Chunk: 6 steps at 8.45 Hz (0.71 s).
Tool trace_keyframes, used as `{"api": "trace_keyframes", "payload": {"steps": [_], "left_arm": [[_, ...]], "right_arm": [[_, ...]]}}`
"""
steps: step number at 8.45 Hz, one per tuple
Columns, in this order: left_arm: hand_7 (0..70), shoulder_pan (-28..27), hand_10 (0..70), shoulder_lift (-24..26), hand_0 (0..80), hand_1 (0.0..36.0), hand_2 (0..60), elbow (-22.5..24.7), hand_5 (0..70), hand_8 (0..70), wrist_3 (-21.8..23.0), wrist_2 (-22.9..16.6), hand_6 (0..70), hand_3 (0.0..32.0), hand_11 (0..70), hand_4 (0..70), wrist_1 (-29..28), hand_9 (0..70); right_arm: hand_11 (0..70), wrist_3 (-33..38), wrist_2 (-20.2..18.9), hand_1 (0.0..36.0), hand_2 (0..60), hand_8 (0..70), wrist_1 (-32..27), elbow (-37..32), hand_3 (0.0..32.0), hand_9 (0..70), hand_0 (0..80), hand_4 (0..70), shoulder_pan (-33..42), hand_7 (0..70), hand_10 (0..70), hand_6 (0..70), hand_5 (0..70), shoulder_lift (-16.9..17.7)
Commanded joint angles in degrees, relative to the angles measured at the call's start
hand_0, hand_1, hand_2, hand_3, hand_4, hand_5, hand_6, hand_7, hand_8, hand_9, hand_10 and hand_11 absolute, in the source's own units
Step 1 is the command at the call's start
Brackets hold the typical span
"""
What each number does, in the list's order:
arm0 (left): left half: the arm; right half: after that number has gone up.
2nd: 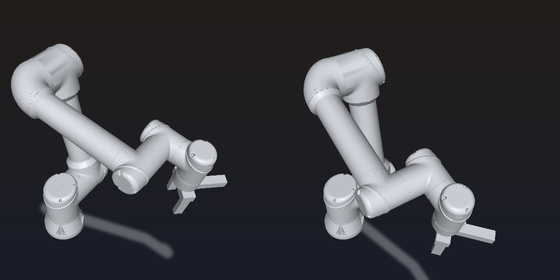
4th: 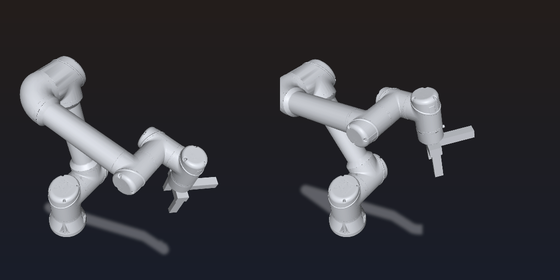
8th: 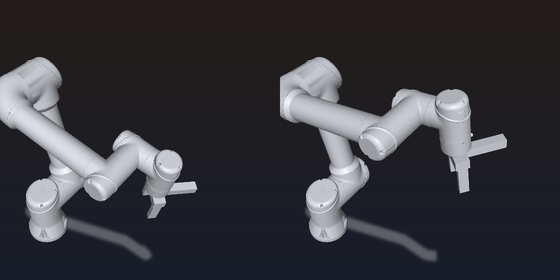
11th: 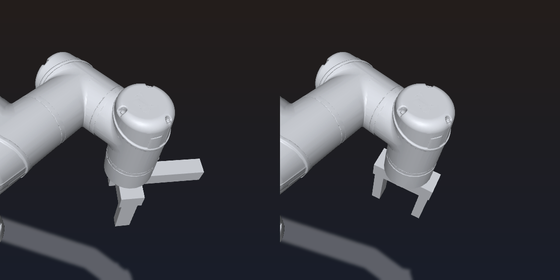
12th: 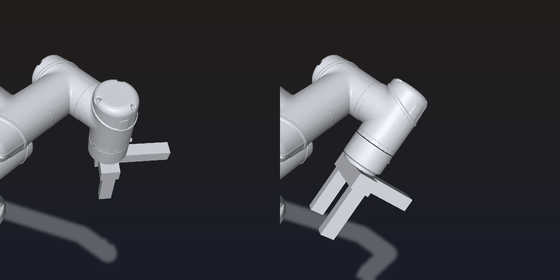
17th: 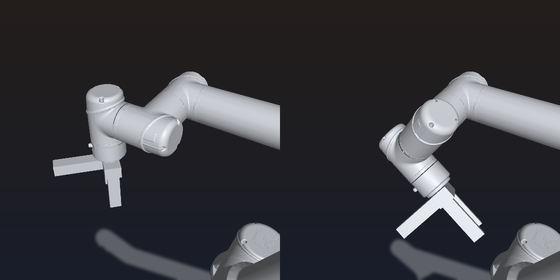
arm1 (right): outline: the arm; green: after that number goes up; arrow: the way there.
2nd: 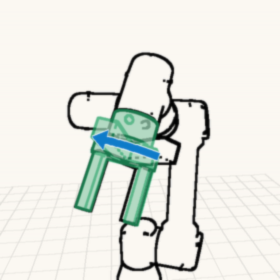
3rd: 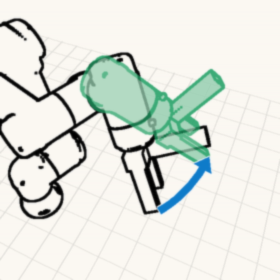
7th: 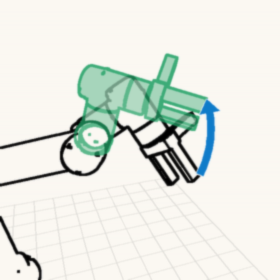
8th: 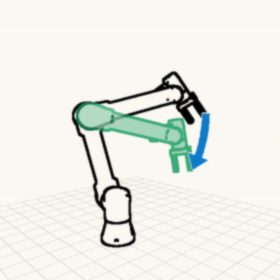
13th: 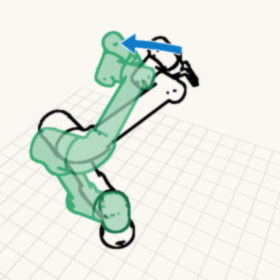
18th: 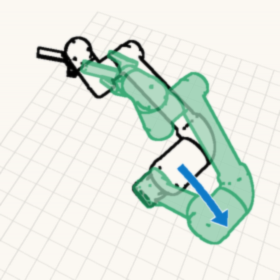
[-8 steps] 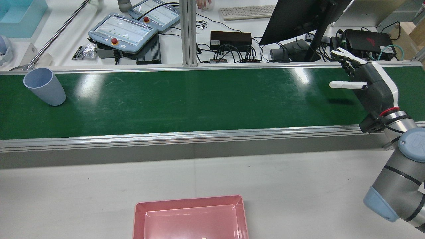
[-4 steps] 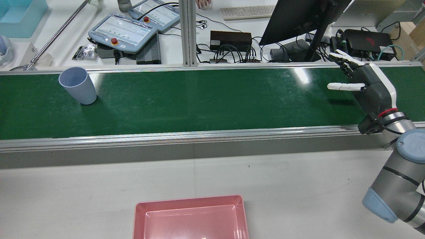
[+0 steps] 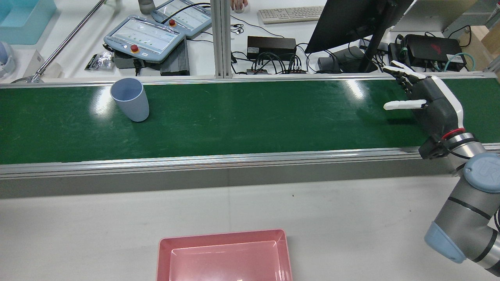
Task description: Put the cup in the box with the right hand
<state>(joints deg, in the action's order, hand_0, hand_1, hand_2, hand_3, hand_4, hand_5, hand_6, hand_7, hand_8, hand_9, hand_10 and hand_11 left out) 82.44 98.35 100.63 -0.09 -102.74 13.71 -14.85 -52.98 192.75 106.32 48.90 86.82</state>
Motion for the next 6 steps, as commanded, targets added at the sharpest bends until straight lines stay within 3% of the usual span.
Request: {"api": "trace_keyframes", "payload": {"steps": [1,3,4,5,6], "left_arm": [[0.0,0.00,0.0,0.00,0.0,0.0,0.0,0.00,0.0,0.0,0.00,0.00,0.0,0.0,0.0,0.0,0.00,0.0],[0.0,0.00,0.0,0.00,0.0,0.0,0.0,0.00,0.0,0.0,0.00,0.00,0.0,0.0,0.0,0.0,0.00,0.0],[0.0,0.00,0.0,0.00,0.0,0.0,0.0,0.00,0.0,0.0,0.00,0.00,0.0,0.0,0.0,0.0,0.00,0.0],[0.0,0.00,0.0,0.00,0.0,0.0,0.0,0.00,0.0,0.0,0.00,0.00,0.0,0.0,0.0,0.0,0.09,0.0],[0.0,0.00,0.0,0.00,0.0,0.0,0.0,0.00,0.0,0.0,0.00,0.00,0.0,0.0,0.0,0.0,0.00,0.0]], "right_arm": [[6.4,-0.09,-0.10,18.6,1.3,9.1,0.09,-0.06,0.0,16.3,65.1,12.7,-0.21,16.7,2.6,5.7,8.2,-0.33],[6.5,-0.18,-0.01,17.6,0.0,9.3,0.09,-0.06,0.0,16.6,70.8,14.8,-0.30,17.2,2.7,5.8,8.6,-0.42],[6.2,-0.26,-0.10,19.6,1.2,9.3,0.26,-0.75,0.0,16.6,67.7,12.6,-0.39,17.2,2.4,5.8,8.5,-1.47],[6.2,-0.35,-0.19,17.6,0.0,9.3,0.17,-2.59,0.0,16.6,67.7,15.2,-0.39,17.0,2.5,5.7,8.4,-3.22],[6.2,-0.27,-0.19,19.1,2.2,9.3,0.26,-3.13,0.0,16.6,63.1,13.8,-0.48,17.2,2.6,5.7,8.2,-4.37]]}}
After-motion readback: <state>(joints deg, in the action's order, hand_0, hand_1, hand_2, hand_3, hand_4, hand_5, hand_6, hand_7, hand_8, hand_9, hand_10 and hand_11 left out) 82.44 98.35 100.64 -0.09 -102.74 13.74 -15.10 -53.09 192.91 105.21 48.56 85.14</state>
